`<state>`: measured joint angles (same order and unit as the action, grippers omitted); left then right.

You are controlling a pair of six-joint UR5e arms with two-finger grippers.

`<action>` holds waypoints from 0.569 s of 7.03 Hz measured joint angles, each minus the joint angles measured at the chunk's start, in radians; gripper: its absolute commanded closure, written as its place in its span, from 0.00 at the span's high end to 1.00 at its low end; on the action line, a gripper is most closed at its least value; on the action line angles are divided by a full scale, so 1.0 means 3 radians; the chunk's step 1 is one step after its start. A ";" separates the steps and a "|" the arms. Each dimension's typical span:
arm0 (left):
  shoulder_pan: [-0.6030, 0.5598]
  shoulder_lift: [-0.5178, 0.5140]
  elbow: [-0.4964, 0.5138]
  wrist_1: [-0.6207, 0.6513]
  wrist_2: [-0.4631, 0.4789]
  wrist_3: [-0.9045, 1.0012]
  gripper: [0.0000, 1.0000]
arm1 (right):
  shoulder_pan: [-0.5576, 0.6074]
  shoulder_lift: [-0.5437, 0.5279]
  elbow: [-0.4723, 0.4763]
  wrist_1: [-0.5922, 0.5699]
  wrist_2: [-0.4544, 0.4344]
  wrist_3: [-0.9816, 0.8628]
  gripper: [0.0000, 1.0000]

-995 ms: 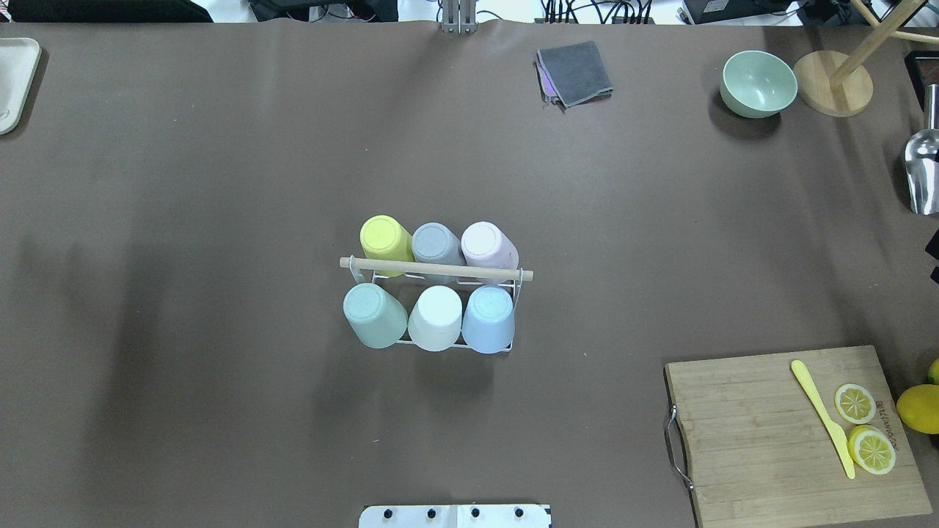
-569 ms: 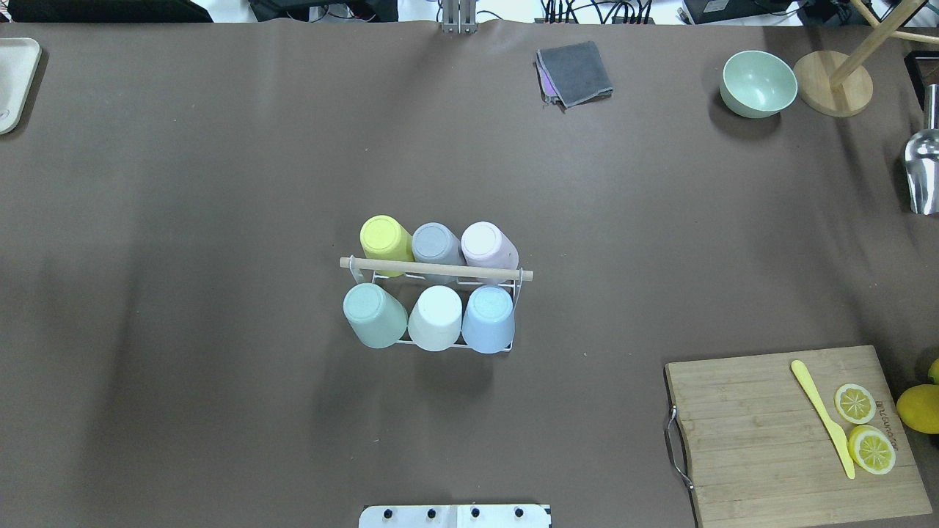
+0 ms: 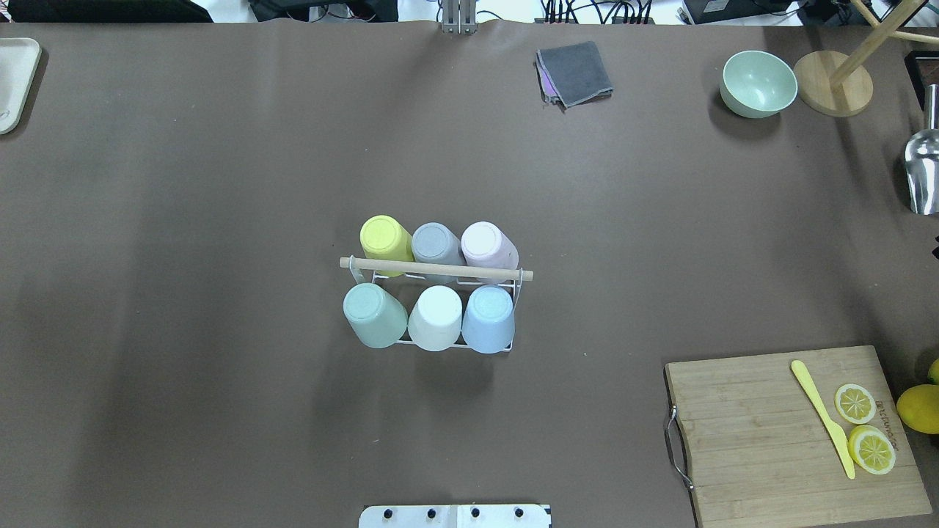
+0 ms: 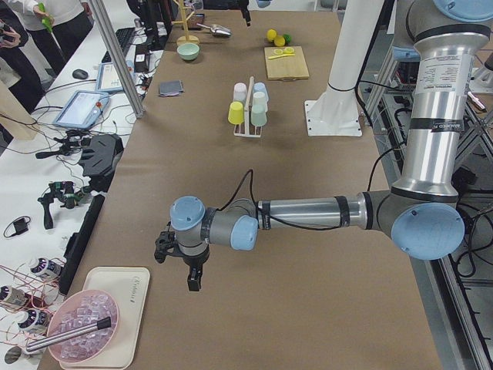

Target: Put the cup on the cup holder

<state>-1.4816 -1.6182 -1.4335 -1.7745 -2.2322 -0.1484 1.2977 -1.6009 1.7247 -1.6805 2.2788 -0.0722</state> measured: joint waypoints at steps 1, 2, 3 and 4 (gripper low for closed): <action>-0.0003 0.0049 -0.0065 0.0070 -0.0005 0.0004 0.97 | 0.0078 -0.0068 -0.0011 0.0015 0.0256 0.0014 1.00; -0.0004 0.0120 -0.0114 0.0093 -0.0010 0.0004 0.97 | 0.0140 -0.0142 -0.0019 0.0020 0.0393 0.0020 1.00; -0.0005 0.0210 -0.0162 0.0085 -0.0014 0.0004 0.97 | 0.0187 -0.0216 -0.0024 0.0023 0.0470 0.0041 1.00; -0.0003 0.0290 -0.0196 0.0056 -0.0019 0.0003 0.97 | 0.0223 -0.0289 -0.0022 0.0026 0.0526 0.0097 1.00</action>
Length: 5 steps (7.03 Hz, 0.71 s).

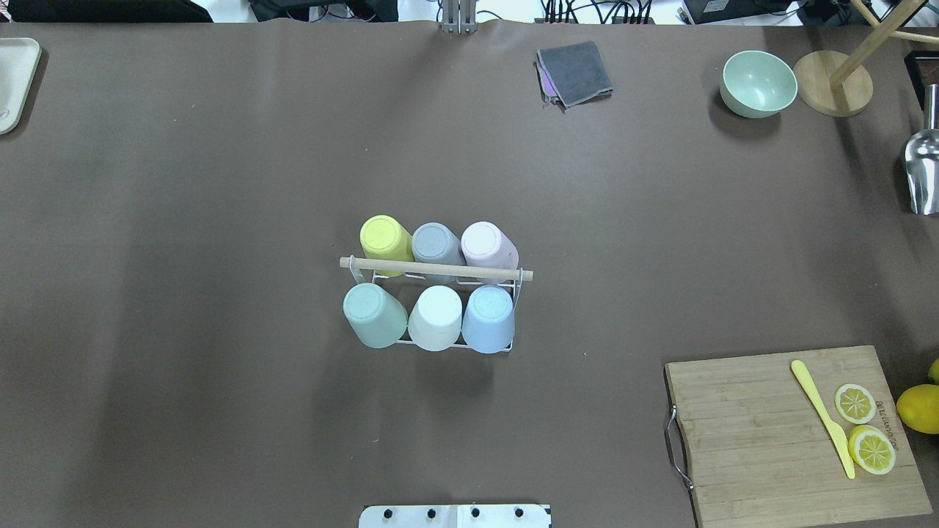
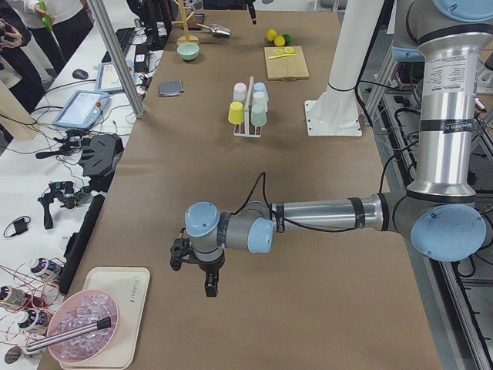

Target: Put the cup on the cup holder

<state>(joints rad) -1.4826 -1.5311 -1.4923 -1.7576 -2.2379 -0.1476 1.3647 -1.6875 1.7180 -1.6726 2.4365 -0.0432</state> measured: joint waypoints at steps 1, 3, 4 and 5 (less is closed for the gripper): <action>0.0004 0.0060 0.0002 -0.0051 -0.0044 -0.0002 0.97 | 0.0019 -0.0050 0.0002 0.0000 -0.0004 0.0050 1.00; 0.0007 0.0130 0.0037 -0.0157 -0.0184 -0.0004 0.97 | 0.0039 -0.0136 -0.0002 -0.0002 -0.0007 0.0209 1.00; 0.0009 0.0139 0.0047 -0.0188 -0.0209 -0.0005 0.97 | 0.0059 -0.0195 -0.0004 0.0000 0.0006 0.0293 1.00; 0.0011 0.0142 0.0080 -0.0243 -0.0245 -0.0009 0.97 | 0.0097 -0.0254 -0.0005 0.0003 0.0011 0.0330 0.99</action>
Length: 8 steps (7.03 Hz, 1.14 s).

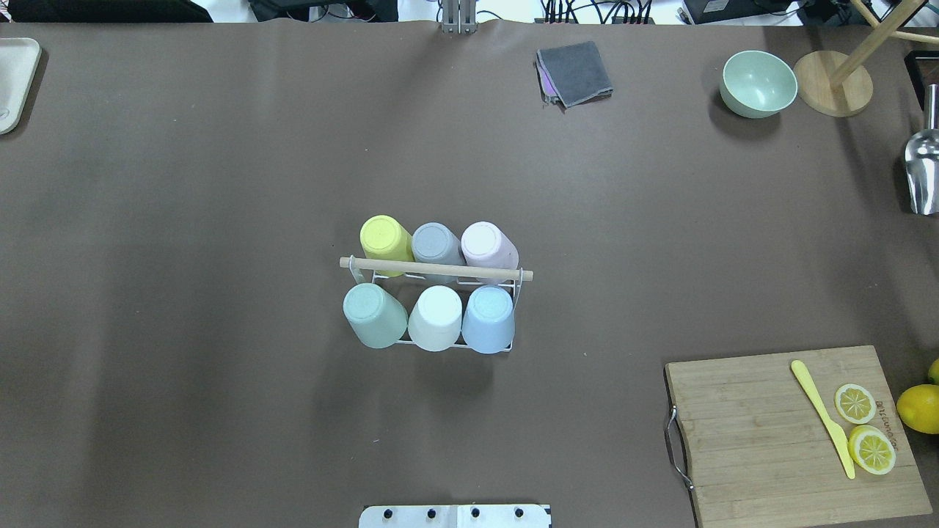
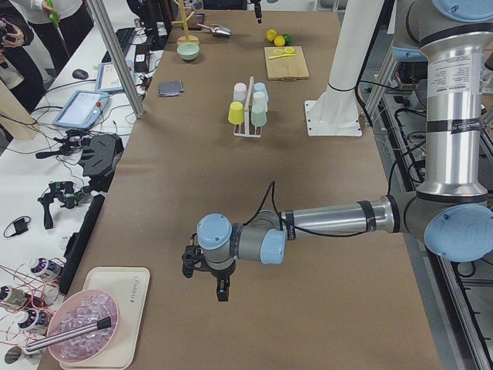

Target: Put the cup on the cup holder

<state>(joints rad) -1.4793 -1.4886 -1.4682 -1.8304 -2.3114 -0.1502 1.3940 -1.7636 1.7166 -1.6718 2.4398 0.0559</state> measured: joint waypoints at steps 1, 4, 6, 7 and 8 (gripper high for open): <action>0.0003 0.0001 0.0068 -0.0080 -0.0052 -0.0002 0.97 | 0.0044 -0.0047 -0.0010 0.0034 -0.0016 0.0004 0.99; 0.0006 -0.0052 -0.0081 0.0311 -0.0090 0.0168 0.97 | 0.0121 -0.0077 -0.0162 0.0632 -0.0482 0.0011 0.99; 0.0007 -0.0078 -0.0383 0.0857 -0.0106 0.0484 0.97 | 0.0222 -0.0050 -0.0157 0.0768 -0.0568 0.0040 0.99; 0.0007 -0.0096 -0.0475 0.0934 -0.0114 0.0530 0.97 | 0.0249 -0.0042 -0.0127 0.0781 -0.0568 0.0108 0.99; 0.0007 -0.0109 -0.0525 0.0957 -0.0117 0.0529 0.98 | 0.0258 -0.0039 -0.0090 0.0784 -0.0551 0.0220 0.99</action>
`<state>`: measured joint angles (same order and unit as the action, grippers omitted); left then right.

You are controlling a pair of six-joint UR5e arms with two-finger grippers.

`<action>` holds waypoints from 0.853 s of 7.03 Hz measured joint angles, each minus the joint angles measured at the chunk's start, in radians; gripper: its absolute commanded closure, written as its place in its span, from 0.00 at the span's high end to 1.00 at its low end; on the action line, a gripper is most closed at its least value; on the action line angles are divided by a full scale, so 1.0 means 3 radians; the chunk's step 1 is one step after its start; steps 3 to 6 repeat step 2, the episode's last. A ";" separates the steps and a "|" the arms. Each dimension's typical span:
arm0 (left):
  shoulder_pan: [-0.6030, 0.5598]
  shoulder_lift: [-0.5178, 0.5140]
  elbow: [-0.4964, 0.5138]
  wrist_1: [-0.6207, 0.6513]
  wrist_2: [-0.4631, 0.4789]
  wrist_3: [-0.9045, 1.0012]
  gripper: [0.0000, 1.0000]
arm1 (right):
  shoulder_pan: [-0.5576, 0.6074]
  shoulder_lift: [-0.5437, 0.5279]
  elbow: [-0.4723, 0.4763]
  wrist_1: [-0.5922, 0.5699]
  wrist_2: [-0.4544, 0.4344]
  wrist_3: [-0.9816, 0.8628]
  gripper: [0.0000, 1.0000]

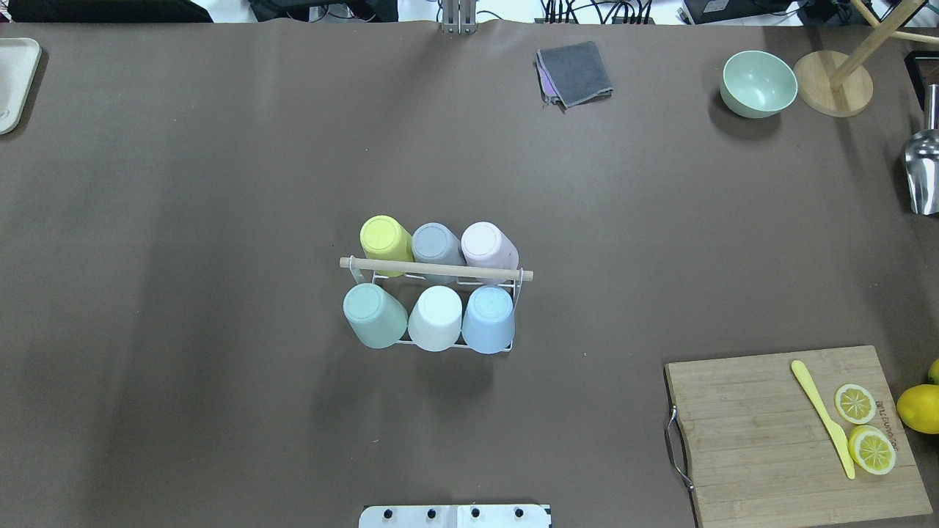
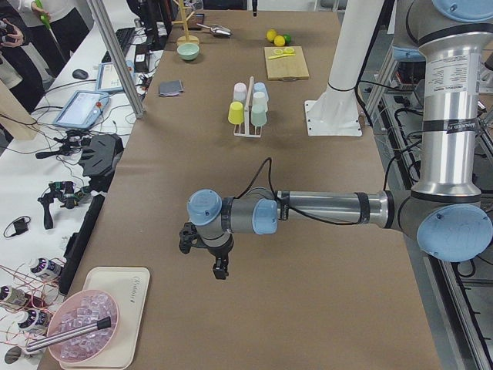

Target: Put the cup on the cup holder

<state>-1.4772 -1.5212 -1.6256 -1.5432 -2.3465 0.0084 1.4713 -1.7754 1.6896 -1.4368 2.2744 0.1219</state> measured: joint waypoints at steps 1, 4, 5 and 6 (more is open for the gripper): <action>0.0000 -0.0010 -0.0036 0.0007 -0.0001 -0.0037 0.97 | 0.0002 0.0001 0.0015 0.0000 0.0052 0.0107 0.99; 0.0000 -0.0014 -0.0072 0.0009 -0.0001 -0.0104 0.97 | 0.0003 0.0003 0.0014 -0.0001 0.0117 0.0193 0.99; 0.0000 -0.0014 -0.0072 0.0009 -0.0001 -0.0104 0.97 | 0.0003 0.0003 0.0014 -0.0001 0.0117 0.0193 0.99; 0.0000 -0.0014 -0.0072 0.0009 -0.0001 -0.0104 0.97 | 0.0003 0.0003 0.0014 -0.0001 0.0117 0.0193 0.99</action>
